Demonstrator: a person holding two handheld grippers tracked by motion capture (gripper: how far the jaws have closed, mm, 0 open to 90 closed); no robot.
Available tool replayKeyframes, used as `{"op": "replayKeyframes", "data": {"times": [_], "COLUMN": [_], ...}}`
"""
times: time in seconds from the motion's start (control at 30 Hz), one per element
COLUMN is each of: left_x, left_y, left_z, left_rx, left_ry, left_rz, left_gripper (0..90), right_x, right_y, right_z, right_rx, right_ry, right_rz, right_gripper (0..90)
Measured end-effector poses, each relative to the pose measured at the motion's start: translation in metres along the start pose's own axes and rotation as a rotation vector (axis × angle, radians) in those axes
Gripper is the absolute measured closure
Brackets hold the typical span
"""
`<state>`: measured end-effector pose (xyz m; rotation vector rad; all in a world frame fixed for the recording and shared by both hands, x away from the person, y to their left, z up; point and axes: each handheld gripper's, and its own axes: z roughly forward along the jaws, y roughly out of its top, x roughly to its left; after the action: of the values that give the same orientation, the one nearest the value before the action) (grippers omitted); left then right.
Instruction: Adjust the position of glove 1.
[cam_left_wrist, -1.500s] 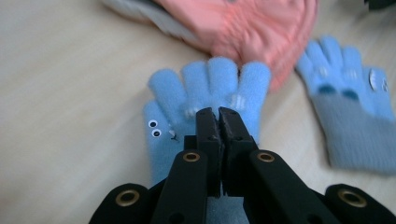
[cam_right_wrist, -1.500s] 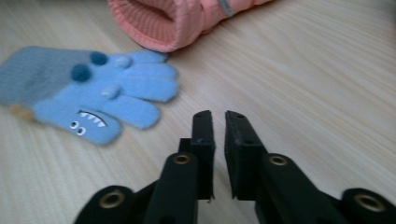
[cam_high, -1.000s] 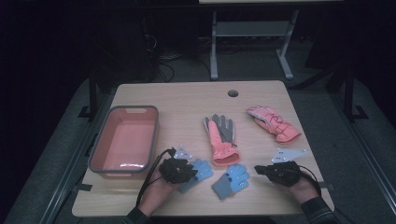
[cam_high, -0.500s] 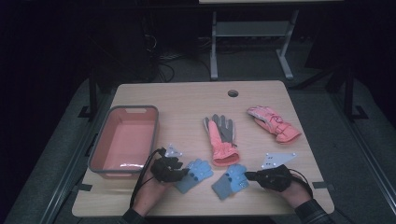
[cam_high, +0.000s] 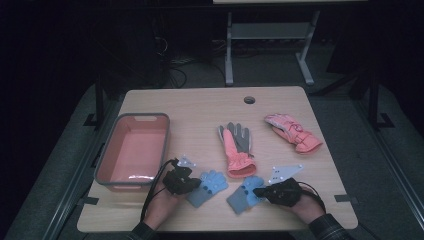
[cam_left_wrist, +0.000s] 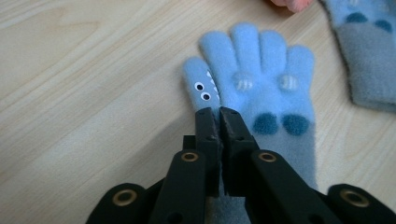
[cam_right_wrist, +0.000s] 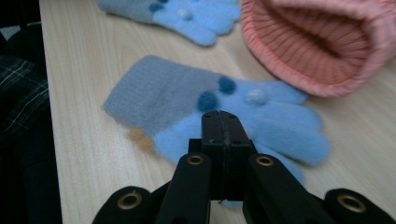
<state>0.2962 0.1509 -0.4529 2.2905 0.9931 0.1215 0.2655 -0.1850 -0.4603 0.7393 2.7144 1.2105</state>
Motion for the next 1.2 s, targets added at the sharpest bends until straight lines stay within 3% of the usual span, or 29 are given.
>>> {"op": "replayKeyframes", "data": {"times": [0.17,0.7,0.73,0.93,1.2], "left_x": [0.001,-0.005,-0.005,-0.004,-0.013], "left_y": [0.0,0.006,0.007,0.009,0.013], "left_z": [-0.007,-0.022,-0.023,-0.03,-0.032], "left_rx": [-0.037,-0.104,-0.111,-0.129,-0.15], "left_ry": [-0.02,-0.039,-0.044,-0.058,-0.081], "left_rz": [-0.03,0.009,0.008,0.03,0.047], "left_gripper": [88.0,88.2,88.2,88.3,88.3], "right_x": [0.005,0.025,0.025,0.031,0.034], "right_y": [0.002,0.02,0.021,0.031,0.041], "right_z": [0.013,0.038,0.04,0.051,0.063], "right_rx": [0.044,0.044,0.047,0.045,0.037], "right_ry": [0.027,0.127,0.125,0.147,0.158], "right_rz": [-0.014,-0.084,-0.106,-0.124,-0.122], "right_gripper": [89.9,90.0,89.9,89.9,89.9]}}
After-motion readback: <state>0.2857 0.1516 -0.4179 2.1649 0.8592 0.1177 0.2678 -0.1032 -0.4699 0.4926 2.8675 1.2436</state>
